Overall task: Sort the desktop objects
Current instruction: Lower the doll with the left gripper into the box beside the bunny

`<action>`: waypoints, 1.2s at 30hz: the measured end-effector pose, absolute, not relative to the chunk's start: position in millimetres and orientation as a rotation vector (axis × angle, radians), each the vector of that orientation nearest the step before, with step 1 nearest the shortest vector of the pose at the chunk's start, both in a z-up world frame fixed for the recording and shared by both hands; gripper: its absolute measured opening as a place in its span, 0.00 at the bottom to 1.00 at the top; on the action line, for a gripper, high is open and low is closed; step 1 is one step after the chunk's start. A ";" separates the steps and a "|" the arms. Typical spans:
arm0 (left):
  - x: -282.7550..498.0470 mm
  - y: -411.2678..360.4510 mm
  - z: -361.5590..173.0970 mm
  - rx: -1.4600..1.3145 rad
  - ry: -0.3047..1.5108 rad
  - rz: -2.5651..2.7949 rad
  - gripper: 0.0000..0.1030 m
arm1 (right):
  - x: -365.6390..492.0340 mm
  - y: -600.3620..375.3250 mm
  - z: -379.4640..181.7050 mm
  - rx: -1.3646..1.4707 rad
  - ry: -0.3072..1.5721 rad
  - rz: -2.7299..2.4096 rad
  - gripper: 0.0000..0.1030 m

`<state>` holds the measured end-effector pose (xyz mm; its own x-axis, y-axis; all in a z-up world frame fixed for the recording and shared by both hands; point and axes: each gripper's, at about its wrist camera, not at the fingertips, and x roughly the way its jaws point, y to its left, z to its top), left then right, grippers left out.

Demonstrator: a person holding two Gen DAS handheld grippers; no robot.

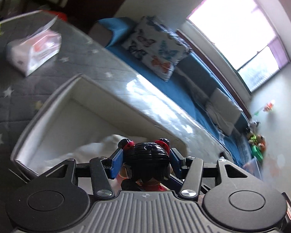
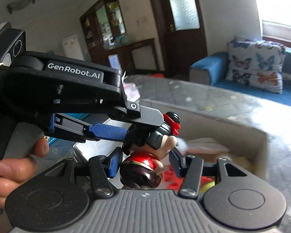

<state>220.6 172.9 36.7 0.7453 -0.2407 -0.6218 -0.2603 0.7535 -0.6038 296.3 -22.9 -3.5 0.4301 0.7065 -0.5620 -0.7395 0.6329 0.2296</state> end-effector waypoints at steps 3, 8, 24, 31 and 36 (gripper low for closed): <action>224.0 183.2 25.0 -0.751 0.765 0.029 0.53 | 300.5 -10.6 -13.0 -0.072 0.706 0.921 0.52; 228.6 189.8 8.5 -0.758 0.789 0.040 0.53 | 302.1 -1.8 -24.8 -0.092 0.757 0.927 0.52; 227.6 173.5 1.5 -0.651 0.798 0.055 0.52 | 295.4 -4.0 -29.1 -0.117 0.771 0.889 0.53; 230.8 158.0 4.3 -0.563 0.800 0.075 0.52 | 286.7 -1.1 -27.9 -0.154 0.760 0.876 0.53; 232.8 151.3 5.1 -0.522 0.807 0.080 0.52 | 284.4 -4.9 -24.9 -0.152 0.752 0.871 0.53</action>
<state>232.8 151.3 5.1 0.6958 -0.1261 -0.7071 -0.2632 0.8712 -0.4144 284.4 -4.9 -24.9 0.4089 0.6371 -0.6534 -0.7394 0.6509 0.1719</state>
